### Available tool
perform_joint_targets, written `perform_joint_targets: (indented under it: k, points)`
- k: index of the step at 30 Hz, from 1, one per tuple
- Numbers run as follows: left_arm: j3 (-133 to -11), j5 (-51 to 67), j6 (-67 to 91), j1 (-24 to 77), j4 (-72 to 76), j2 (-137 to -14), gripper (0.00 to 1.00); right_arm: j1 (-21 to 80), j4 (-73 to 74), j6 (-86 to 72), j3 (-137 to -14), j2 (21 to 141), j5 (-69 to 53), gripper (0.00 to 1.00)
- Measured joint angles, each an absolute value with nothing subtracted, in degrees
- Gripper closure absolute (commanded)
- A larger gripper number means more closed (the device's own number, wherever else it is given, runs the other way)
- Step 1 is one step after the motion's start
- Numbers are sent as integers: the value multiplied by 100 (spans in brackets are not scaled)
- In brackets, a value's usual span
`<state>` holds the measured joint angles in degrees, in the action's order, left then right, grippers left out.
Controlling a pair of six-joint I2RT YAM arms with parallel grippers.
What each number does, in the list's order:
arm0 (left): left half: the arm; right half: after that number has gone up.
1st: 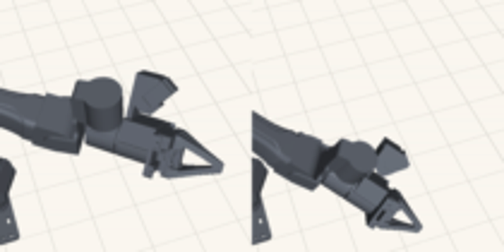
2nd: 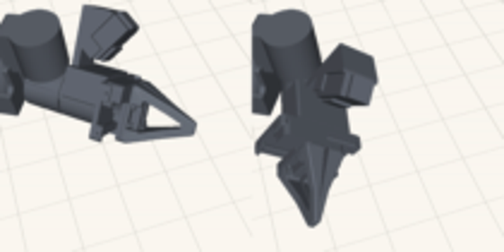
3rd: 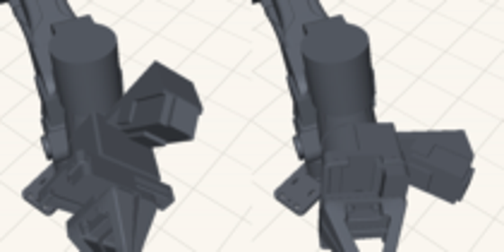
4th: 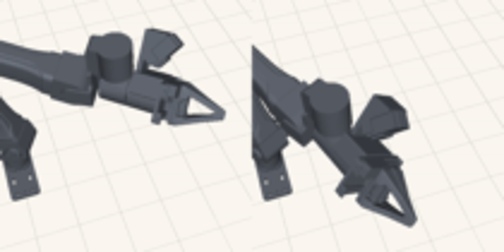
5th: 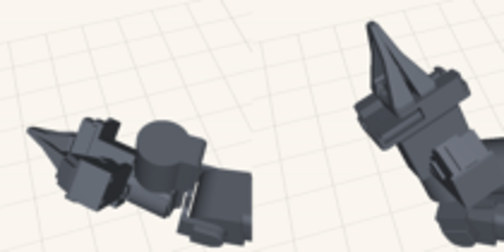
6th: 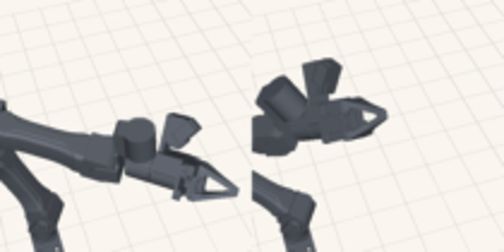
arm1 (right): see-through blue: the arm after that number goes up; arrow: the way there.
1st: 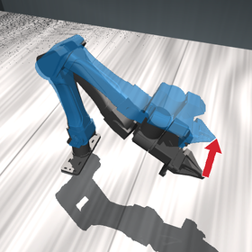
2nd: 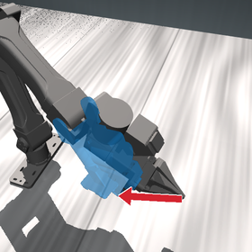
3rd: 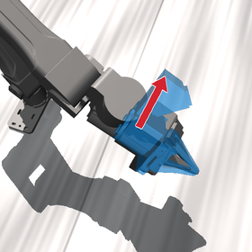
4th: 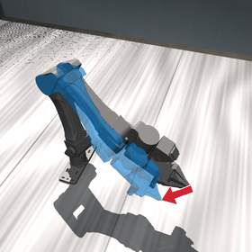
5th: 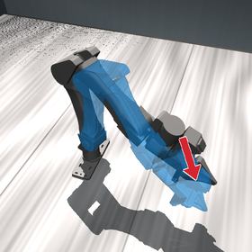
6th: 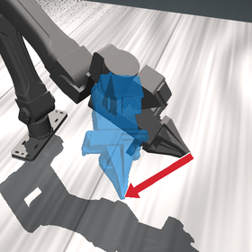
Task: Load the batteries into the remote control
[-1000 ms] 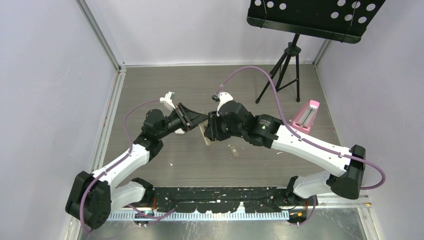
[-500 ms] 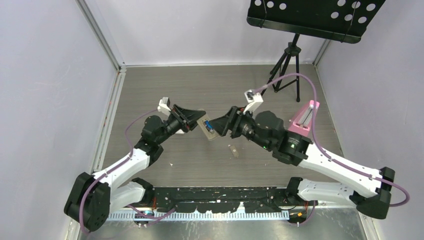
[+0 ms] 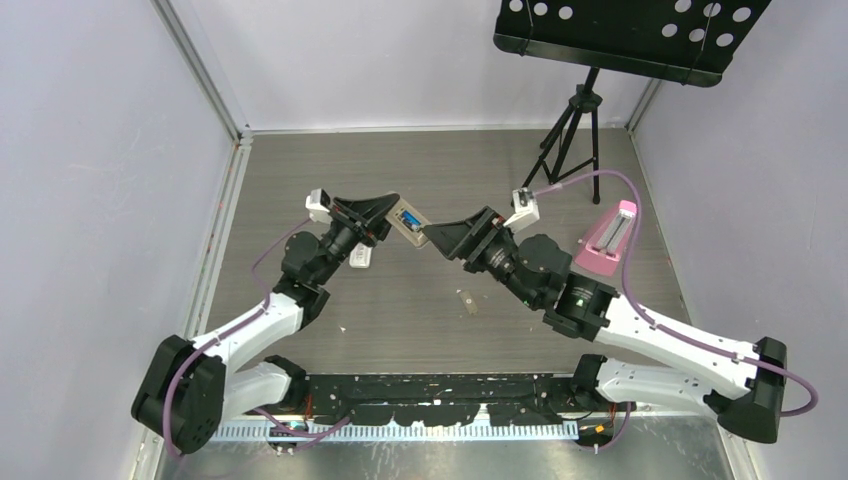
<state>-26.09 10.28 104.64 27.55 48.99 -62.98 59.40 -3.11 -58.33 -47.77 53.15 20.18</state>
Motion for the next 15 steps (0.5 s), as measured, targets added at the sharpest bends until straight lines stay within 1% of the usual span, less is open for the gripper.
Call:
perform_joint_targets:
  k: [7,9,12,15]
  points:
    - [-2641,1007,10589,2812,5166,-6510,100,5940,-978,-6281,-4622,5736,1962,35]
    - [-2641,1007,10606,2814,5170,-6543,100,5940,-1205,-6368,-4497,5741,1975,39]
    - [-2641,1007,10604,2818,5172,-6567,100,5940,-1352,-6462,-4431,5767,2014,50]
    - [-2641,998,10604,2829,5201,-6567,100,5940,-1417,-6532,-4434,5835,2075,53]
